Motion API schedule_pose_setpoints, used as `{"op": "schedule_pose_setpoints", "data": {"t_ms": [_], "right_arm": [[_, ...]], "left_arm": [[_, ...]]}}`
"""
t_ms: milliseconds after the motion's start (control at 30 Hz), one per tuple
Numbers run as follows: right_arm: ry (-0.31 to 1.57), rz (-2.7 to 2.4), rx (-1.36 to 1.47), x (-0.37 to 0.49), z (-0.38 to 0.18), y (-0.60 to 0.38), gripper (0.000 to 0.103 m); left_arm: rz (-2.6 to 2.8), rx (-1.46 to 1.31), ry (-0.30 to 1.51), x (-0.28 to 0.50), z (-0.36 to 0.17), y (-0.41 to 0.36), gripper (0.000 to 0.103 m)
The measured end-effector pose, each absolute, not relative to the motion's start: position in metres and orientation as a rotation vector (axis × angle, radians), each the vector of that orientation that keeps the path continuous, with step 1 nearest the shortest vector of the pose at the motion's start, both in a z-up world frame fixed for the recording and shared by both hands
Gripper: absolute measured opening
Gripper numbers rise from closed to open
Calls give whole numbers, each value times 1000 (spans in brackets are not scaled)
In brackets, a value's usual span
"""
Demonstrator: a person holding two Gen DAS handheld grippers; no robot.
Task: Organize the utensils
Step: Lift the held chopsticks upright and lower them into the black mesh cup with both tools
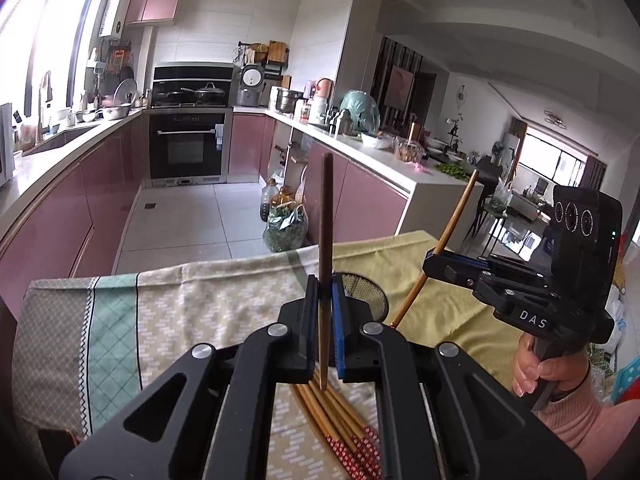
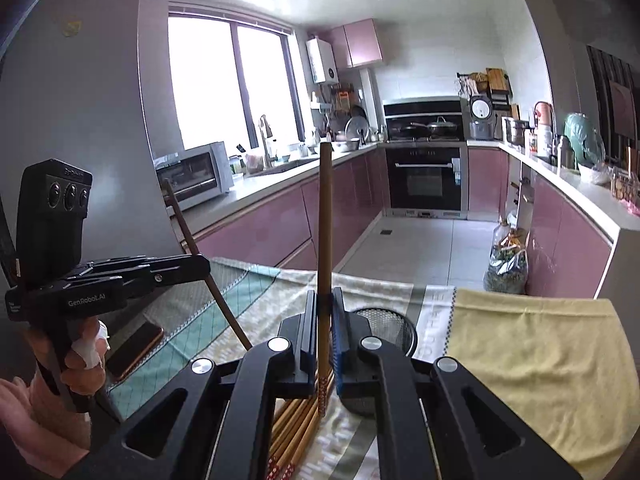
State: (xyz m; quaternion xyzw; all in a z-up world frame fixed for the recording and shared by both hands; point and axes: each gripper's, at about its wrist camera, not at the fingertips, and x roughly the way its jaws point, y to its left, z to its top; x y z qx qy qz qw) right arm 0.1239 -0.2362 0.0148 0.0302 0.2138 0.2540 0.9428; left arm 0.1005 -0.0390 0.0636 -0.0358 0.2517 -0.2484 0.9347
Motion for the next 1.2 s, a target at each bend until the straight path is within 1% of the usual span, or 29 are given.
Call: {"op": "schedule_pose_setpoints", "data": {"t_ms": [300,533,933,1000,1200], "right_arm": [[376,509,74,146,46,-249,6],[365,478,67,165,48,-251,6],[449,464,62,186,21,-244,6],[457,464,63,187,20,-243,6],[511,466,51,193,9,-239,6]], "left_arm": [[-532,-74,452,122,106,-60,7],[-544,-66,429,139,126,-83,7],[-531,-77,410,165,128,-100,7],[-543,-65,432,168,126,-105,7],[-544,0,540,186,92,-116,7]]}}
